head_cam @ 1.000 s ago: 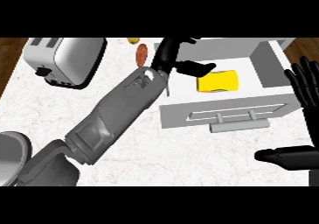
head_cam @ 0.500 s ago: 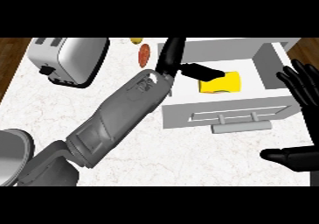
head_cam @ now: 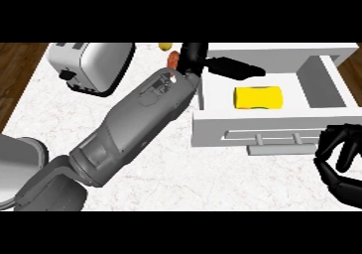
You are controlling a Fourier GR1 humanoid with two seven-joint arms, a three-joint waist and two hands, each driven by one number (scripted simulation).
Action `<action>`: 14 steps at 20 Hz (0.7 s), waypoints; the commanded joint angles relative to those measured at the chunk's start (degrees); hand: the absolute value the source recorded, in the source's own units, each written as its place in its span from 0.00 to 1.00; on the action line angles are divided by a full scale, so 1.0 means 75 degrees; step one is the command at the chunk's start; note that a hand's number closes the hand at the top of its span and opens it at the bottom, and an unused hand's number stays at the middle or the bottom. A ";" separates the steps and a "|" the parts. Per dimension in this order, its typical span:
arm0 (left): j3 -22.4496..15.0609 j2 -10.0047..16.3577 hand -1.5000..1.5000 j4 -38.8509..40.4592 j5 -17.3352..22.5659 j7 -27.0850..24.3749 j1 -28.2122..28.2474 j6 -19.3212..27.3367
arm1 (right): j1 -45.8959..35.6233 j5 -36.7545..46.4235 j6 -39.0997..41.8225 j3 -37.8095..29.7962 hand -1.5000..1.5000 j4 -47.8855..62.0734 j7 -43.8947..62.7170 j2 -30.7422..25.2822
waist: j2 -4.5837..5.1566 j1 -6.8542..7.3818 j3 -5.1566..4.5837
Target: Pick up the cup, place it into the drawer and close the drawer
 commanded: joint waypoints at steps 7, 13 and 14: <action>0.0572 0.1474 0.00 -0.1708 -0.0013 0.0819 0.0957 -0.0445 | 0.0242 0.2059 -0.0193 0.0725 1.00 -0.0264 0.0170 -0.0137 | -0.0047 0.0308 -0.0002; 0.0808 0.2006 0.00 -0.3109 -0.0086 0.0903 0.2279 -0.0295 | -0.0399 0.3580 -0.1012 0.1201 1.00 0.0437 0.0059 0.0183 | -0.0025 0.0343 -0.0001; 0.0817 0.2234 0.00 -0.3461 -0.0069 0.1127 0.2364 -0.0347 | -0.0330 0.4041 -0.1168 0.1459 1.00 0.0687 -0.0155 0.0253 | -0.0033 0.0379 0.0000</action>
